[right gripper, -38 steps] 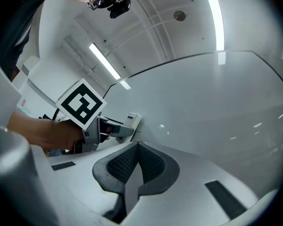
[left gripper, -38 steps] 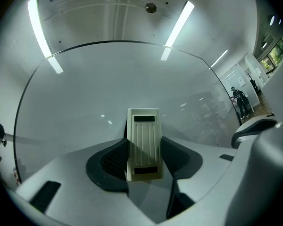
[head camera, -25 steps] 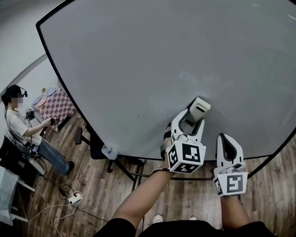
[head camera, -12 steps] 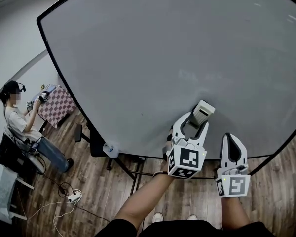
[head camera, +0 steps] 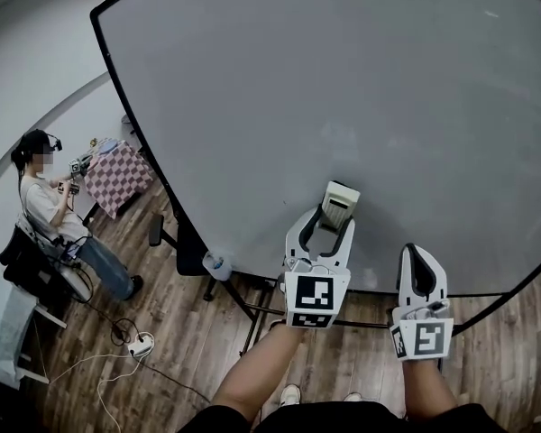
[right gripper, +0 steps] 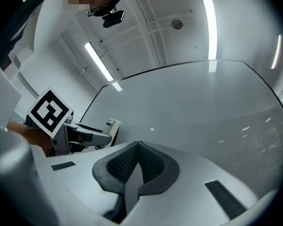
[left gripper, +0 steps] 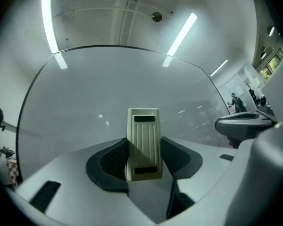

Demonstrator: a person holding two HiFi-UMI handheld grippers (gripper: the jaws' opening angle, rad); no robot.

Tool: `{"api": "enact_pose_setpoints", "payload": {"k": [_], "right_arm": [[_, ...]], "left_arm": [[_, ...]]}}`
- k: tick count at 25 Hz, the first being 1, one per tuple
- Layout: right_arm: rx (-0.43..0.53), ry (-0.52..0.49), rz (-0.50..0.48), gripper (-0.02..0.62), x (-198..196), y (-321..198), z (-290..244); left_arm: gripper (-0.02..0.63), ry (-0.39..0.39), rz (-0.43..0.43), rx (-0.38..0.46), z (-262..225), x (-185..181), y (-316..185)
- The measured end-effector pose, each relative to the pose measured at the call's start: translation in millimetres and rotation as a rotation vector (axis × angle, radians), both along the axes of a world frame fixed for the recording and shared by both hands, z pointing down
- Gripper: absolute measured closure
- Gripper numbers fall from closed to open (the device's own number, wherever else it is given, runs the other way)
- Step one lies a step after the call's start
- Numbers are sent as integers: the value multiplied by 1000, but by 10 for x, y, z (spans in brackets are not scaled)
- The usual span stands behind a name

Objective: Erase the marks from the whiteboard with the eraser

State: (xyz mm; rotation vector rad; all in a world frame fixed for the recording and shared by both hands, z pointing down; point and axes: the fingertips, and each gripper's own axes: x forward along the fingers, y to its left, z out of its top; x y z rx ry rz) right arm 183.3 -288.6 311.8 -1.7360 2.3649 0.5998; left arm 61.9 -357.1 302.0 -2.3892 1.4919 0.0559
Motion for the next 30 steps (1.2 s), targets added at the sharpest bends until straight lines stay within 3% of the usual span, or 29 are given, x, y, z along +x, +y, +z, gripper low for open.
{"api": "enact_pose_setpoints", "payload": {"k": [8,16,30], "right_arm": [[-24,15,-88,577,-395,-99,84],[-58,18,-149,577,-646,-91,225],[-61,7,-111,577,-455,-81,205]], "left_arm": [[370,144,-178,-59,212,-942,-209],[370,228,-322,-101,424,-1637,-325],[371,236,-289,-135,494,-1398,-453]]}}
